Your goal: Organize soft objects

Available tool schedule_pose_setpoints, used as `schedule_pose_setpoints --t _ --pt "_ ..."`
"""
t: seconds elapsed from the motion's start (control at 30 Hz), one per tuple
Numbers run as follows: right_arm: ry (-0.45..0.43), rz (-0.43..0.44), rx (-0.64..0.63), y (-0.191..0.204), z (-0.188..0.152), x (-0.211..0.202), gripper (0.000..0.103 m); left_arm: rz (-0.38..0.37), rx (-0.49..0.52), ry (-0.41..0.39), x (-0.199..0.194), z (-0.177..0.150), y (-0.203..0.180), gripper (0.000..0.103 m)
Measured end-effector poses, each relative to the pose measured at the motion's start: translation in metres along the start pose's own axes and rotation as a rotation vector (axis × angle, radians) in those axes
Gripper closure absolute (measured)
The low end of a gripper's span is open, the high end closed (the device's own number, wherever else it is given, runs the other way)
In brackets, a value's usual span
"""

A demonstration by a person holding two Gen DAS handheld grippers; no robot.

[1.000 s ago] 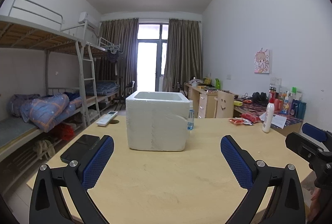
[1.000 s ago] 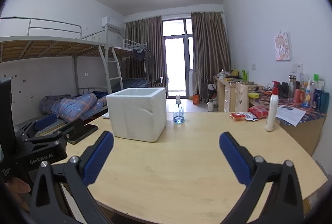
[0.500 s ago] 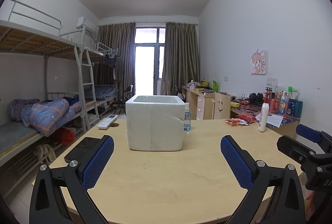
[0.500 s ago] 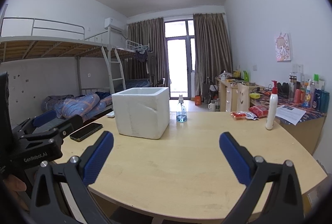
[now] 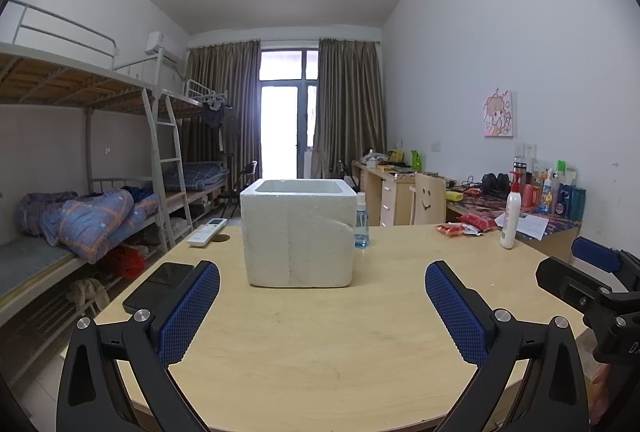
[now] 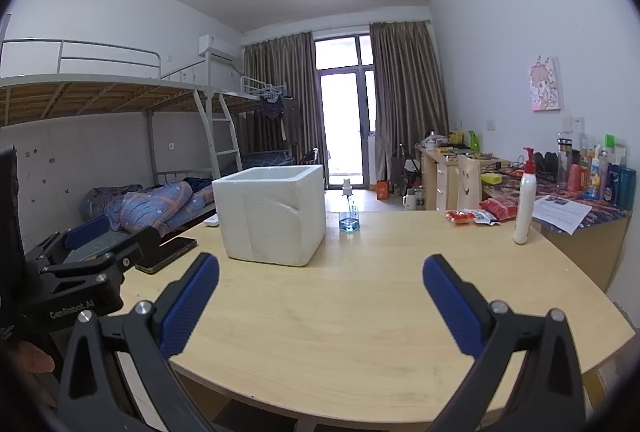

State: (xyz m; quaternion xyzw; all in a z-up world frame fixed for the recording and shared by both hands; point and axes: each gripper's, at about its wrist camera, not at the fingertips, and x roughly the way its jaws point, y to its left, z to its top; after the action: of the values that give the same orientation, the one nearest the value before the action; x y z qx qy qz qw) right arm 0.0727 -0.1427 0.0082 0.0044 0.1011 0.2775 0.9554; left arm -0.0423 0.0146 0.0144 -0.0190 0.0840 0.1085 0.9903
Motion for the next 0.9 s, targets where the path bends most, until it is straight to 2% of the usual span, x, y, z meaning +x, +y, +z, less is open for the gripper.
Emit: schedule_pose_setpoints --t 0.9 --pt "-0.003 0.018 -0.008 0.0071 0.0015 -0.0050 0.000 0.005 0.013 0.000 0.0002 0.0028 0.0005 0.000"
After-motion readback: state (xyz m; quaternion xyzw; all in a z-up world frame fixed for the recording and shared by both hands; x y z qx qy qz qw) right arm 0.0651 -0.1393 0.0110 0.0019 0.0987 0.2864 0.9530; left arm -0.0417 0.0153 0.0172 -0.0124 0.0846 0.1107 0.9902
